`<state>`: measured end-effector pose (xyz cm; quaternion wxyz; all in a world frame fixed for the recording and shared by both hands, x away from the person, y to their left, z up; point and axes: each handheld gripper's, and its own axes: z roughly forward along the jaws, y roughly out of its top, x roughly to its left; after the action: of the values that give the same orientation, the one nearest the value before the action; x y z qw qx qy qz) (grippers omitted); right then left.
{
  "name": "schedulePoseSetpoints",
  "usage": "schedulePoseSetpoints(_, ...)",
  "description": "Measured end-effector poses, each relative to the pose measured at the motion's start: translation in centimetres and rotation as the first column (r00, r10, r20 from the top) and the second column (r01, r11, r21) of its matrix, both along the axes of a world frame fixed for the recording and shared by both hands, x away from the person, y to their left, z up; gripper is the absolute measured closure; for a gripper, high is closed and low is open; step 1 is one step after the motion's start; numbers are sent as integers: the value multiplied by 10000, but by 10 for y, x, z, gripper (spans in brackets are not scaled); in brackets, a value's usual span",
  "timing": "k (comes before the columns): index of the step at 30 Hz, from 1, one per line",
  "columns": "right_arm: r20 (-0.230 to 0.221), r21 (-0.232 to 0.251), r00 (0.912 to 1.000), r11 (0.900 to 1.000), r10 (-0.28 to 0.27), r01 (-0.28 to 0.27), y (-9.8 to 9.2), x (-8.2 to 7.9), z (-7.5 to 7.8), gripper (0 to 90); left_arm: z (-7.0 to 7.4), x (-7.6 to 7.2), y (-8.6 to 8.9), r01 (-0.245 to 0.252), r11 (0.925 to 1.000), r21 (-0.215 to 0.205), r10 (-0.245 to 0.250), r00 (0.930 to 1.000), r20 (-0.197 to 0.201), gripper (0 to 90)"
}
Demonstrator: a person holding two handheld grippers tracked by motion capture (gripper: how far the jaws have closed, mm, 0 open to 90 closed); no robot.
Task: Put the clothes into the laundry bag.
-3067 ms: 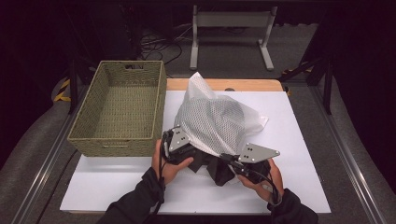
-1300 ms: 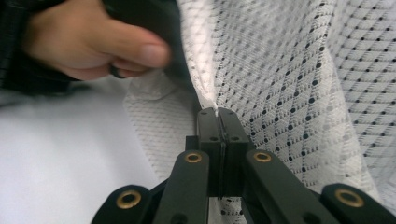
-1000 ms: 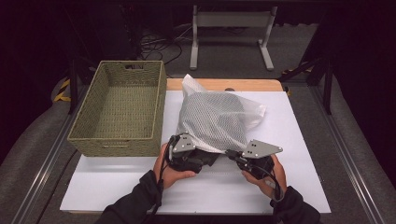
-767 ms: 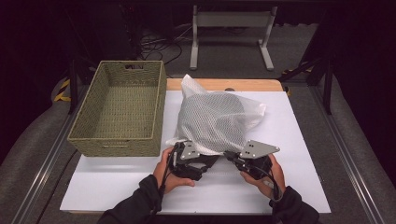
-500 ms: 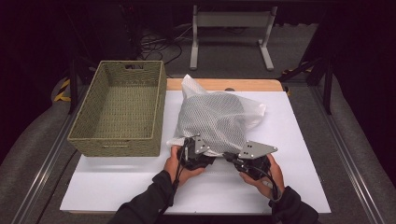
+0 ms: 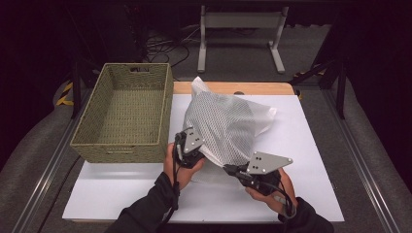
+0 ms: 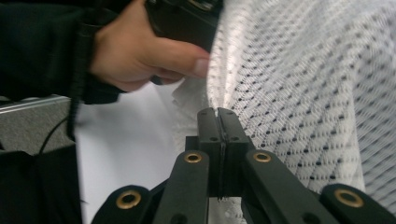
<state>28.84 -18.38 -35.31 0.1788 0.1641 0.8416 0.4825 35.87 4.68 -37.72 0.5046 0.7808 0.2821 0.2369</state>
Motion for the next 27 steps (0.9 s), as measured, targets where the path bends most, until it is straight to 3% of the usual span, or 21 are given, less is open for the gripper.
schedulePoseSetpoints(4,621,241,9970,9986,455,-470,3,-19,25,899,20,-18,3,152,9999,1,-152,9982,583,808)
schedulePoseSetpoints(8,333,38,9983,9989,469,-470,3,-17,18,900,-5,0,-11,-232,9979,601,209,9990,387,806)
schedulePoseSetpoints(10,101,-169,9996,9995,257,-255,2,-12,7,900,-24,18,-16,-687,9919,1067,663,9975,264,804)
schedulePoseSetpoints(12,-193,-303,9998,9995,35,-41,-1,-4,-4,900,-39,35,-15,-896,9944,559,925,9944,-513,803)
schedulePoseSetpoints(16,-481,-557,9983,9980,-341,314,-6,5,-18,900,-51,47,-14,-1292,9886,778,1332,9899,-483,801)
schedulePoseSetpoints(21,-585,-805,9968,9955,-539,491,-7,7,-30,899,-47,39,-9,-907,9932,732,950,9938,-578,763)
schedulePoseSetpoints(23,-446,-935,9969,9938,-652,609,-8,8,-31,899,-46,33,-1,-84,9991,408,113,9973,-732,699)
schedulePoseSetpoints(26,-391,-767,9960,9940,-809,777,-13,8,-27,899,-39,18,18,1017,9941,378,-976,9904,-977,557)
schedulePoseSetpoints(27,-356,-713,9956,9939,-868,841,-15,9,-25,899,-37,15,23,1171,9923,399,-1125,9883,-1033,498)
